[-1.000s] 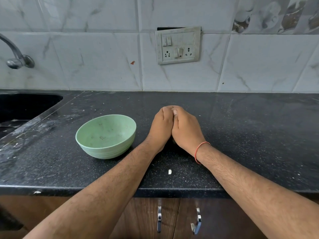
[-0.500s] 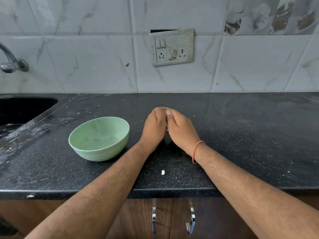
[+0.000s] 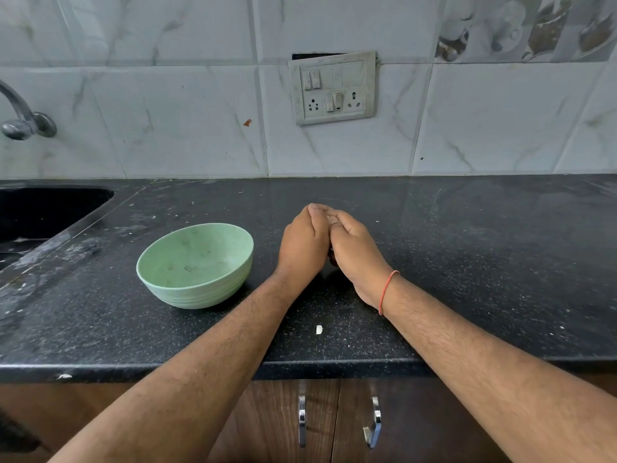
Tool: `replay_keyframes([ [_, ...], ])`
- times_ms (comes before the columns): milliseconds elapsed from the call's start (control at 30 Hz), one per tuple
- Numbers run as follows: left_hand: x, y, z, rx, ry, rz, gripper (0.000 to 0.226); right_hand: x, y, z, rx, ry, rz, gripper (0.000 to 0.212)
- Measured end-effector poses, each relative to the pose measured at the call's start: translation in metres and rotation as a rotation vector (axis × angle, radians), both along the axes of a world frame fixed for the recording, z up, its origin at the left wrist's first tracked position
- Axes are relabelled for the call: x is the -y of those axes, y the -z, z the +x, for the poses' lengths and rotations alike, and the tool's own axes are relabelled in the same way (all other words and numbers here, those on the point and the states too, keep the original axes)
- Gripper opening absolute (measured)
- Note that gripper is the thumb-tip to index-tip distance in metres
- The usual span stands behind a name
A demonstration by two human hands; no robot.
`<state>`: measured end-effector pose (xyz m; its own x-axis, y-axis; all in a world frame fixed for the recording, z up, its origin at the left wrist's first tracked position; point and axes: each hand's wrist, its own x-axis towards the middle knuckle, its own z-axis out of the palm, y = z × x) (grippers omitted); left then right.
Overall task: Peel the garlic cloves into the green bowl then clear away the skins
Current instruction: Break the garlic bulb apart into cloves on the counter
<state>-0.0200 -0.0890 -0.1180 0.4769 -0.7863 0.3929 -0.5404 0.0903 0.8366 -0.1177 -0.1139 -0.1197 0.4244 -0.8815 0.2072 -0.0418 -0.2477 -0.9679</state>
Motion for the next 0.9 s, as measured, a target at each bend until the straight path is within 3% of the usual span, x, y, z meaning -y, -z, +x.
replay_keyframes([
  [400, 0.004, 0.002, 0.000, 0.134, -0.050, -0.016, 0.045, 0.000, 0.004, 0.003, 0.107, 0.053, 0.058, 0.031],
  [900, -0.001, -0.004, -0.003, 0.337, -0.002, -0.041, 0.050, 0.001, -0.005, -0.007, 0.304, -0.052, 0.346, 0.019],
])
